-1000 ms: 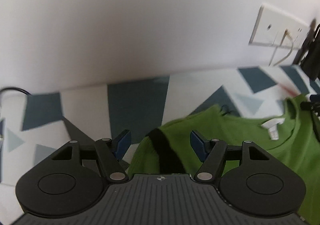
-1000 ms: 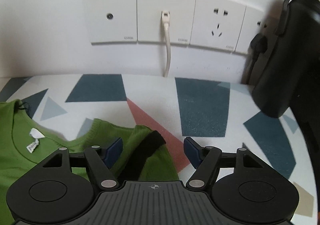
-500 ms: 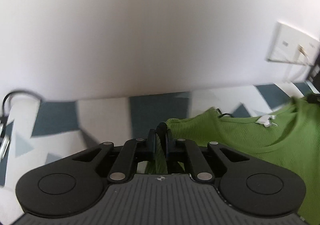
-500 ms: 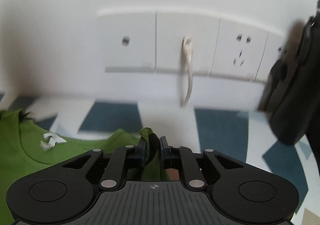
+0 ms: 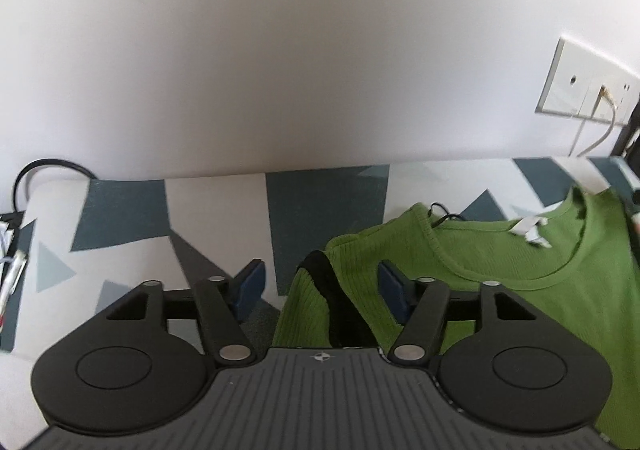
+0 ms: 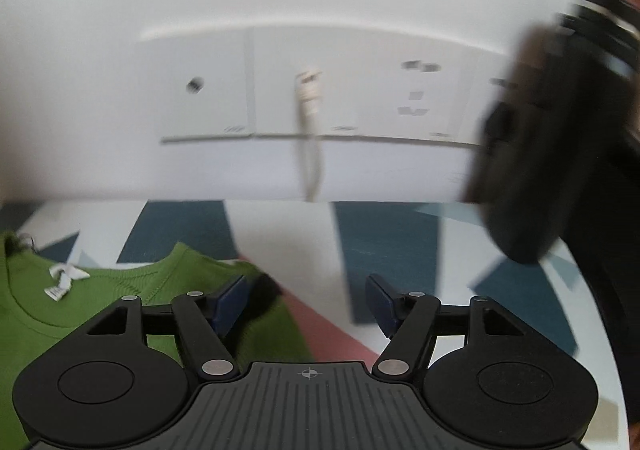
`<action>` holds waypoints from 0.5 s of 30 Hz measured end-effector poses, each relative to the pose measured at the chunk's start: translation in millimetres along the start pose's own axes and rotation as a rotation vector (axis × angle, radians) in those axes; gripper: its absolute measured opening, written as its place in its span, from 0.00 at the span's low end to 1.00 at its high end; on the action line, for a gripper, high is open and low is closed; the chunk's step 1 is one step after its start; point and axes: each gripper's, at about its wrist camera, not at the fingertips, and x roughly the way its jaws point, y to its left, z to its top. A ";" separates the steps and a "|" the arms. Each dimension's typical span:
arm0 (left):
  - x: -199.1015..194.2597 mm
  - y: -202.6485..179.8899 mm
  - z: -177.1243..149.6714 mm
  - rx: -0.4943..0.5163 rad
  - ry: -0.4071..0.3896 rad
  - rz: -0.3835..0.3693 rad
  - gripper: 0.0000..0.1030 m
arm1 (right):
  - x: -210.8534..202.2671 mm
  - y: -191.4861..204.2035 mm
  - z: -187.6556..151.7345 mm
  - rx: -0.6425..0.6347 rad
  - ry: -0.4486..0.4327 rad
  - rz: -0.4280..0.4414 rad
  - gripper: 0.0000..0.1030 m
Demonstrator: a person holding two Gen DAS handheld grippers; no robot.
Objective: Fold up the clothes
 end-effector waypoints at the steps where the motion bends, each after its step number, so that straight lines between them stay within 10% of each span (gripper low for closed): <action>1: -7.7 -0.6 0.1 -0.014 0.000 -0.009 0.75 | -8.0 -6.7 -2.5 0.019 -0.001 -0.001 0.61; 9: -74.8 -1.5 -22.7 -0.205 0.030 -0.037 0.86 | -68.8 -57.4 -45.8 0.170 0.034 -0.087 0.68; 15: -117.7 10.6 -59.2 -0.258 0.066 0.012 0.91 | -104.9 -43.2 -72.6 0.175 0.072 -0.028 0.91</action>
